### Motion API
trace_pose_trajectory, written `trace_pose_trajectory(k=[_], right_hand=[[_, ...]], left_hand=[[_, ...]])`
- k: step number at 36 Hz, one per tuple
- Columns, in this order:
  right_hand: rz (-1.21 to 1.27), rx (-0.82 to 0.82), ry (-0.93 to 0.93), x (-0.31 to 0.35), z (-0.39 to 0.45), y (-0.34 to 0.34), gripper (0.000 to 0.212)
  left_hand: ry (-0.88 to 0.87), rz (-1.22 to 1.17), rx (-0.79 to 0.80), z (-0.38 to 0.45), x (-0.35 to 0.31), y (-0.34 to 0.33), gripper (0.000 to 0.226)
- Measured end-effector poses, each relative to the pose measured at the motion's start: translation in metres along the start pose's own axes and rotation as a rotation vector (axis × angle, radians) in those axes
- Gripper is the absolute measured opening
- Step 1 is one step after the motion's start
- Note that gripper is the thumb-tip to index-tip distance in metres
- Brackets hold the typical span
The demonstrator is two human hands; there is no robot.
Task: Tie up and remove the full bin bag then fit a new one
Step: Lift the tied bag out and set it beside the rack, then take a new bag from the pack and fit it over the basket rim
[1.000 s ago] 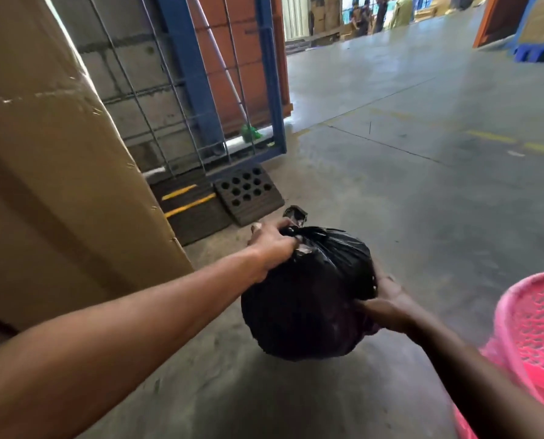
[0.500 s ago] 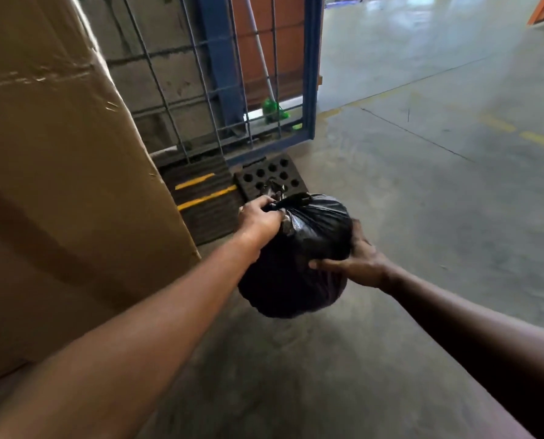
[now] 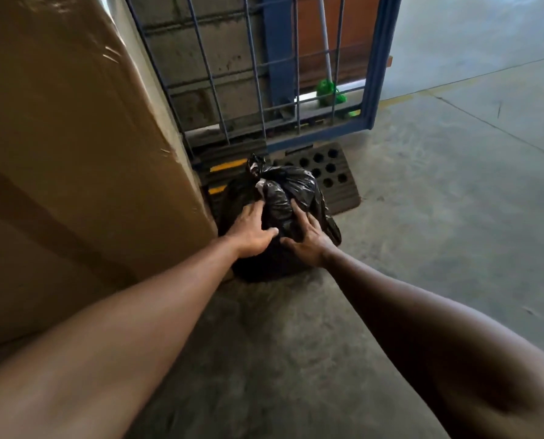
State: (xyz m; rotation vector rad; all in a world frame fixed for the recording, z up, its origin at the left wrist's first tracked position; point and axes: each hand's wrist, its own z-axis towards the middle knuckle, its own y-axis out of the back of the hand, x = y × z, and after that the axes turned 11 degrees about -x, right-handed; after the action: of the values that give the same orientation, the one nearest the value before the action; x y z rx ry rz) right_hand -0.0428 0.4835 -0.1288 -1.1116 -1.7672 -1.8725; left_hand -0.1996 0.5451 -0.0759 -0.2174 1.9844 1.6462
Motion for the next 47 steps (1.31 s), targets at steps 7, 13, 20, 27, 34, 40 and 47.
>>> trace_pose_trajectory(k=[7,13,20,27,34,40,47], right_hand=[[-0.009,-0.051,0.031,0.001,-0.017,0.041,0.091],[-0.152,-0.182,-0.004,0.002,-0.069,0.122,0.032],[-0.255,-0.276,-0.129,0.000,-0.185,0.225,0.026],[-0.347,-0.443,-0.314,0.000,-0.350,0.305,0.023],[-0.430,-0.614,-0.490,0.011,-0.509,0.352,0.023],[-0.327,-0.863,-0.623,-0.010,-0.632,0.367,0.018],[-0.165,-1.117,-0.796,-0.091,-0.781,0.331,0.012]], left_hand=[[-0.110,-0.028,-0.402,-0.014,-0.022,0.014,0.074],[-0.378,-0.099,-0.369,-0.046,-0.082,0.022,0.051],[-0.662,-0.269,-0.160,-0.115,-0.178,-0.006,0.041],[-0.970,-0.422,0.044,-0.234,-0.264,-0.038,0.031],[-1.160,-0.546,0.259,-0.373,-0.320,-0.061,0.022],[-1.329,-0.521,0.527,-0.487,-0.329,-0.088,0.021],[-1.632,-0.116,0.562,-0.600,-0.318,-0.142,0.068]])
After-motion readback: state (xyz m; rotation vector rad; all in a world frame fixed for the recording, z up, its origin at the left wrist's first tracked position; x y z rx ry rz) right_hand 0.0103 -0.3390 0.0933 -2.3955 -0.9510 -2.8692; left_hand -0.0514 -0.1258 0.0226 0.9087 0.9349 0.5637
